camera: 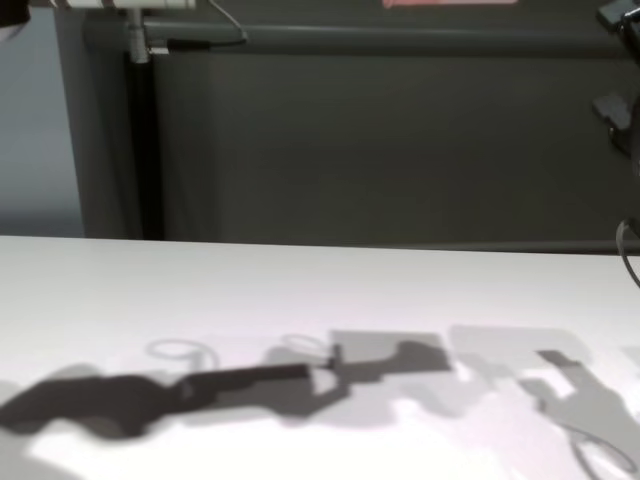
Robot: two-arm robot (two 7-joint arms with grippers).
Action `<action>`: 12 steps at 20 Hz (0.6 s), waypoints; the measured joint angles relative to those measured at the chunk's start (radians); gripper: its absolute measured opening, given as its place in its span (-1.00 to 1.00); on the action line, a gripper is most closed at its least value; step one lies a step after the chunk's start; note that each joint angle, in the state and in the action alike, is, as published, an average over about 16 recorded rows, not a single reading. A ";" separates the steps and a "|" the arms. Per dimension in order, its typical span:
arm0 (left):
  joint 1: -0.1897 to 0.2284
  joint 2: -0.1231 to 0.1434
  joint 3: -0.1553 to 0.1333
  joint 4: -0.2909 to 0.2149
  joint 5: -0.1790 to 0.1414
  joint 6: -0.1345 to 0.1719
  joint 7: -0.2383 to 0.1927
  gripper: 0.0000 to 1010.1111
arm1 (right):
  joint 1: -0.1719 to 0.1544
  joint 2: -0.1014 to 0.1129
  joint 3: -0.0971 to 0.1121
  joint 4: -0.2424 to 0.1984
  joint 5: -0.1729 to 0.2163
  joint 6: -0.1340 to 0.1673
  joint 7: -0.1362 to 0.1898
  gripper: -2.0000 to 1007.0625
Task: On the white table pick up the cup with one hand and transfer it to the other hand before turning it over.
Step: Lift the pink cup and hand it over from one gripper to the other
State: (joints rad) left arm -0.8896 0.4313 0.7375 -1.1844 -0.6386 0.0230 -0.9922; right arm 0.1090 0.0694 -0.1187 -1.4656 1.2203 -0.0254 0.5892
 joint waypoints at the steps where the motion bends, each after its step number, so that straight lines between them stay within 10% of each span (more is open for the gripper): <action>1: 0.000 0.000 0.000 0.000 0.000 0.000 0.000 -0.90 | 0.001 -0.001 0.002 0.006 0.015 0.006 0.006 0.99; 12: 0.000 0.000 0.000 0.000 0.000 0.000 0.000 -0.90 | 0.040 -0.010 -0.011 0.079 0.129 0.057 0.067 0.99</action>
State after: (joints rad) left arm -0.8896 0.4313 0.7375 -1.1844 -0.6386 0.0230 -0.9922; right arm 0.1492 0.0595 -0.1301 -1.3864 1.3489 0.0315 0.6559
